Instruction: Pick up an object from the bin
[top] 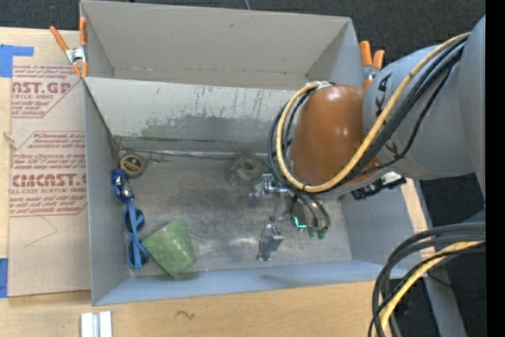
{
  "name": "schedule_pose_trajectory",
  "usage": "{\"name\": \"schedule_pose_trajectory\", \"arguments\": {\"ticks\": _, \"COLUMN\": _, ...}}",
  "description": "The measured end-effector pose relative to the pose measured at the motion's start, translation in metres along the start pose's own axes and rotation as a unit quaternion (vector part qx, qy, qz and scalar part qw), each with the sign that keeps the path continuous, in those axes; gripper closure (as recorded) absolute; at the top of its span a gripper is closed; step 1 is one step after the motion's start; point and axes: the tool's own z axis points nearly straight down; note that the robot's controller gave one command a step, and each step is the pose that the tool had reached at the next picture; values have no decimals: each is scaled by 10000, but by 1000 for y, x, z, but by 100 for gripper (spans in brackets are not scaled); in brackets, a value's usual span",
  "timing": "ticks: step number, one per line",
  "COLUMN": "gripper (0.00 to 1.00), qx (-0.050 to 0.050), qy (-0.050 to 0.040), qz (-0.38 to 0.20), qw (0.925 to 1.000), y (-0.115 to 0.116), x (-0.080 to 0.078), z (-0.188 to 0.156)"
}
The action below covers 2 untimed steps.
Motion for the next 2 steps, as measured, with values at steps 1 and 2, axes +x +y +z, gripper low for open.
{"name": "schedule_pose_trajectory", "arguments": {"ticks": 1, "gripper": 0, "qx": 6, "qy": -82, "qz": -281, "qw": 9996, "y": -14, "x": -79, "z": -18}}
{"name": "schedule_pose_trajectory", "arguments": {"ticks": 2, "gripper": 0, "qx": 16, "qy": -36, "qz": -852, "qw": 9964, "y": -79, "x": -107, "z": 48}}
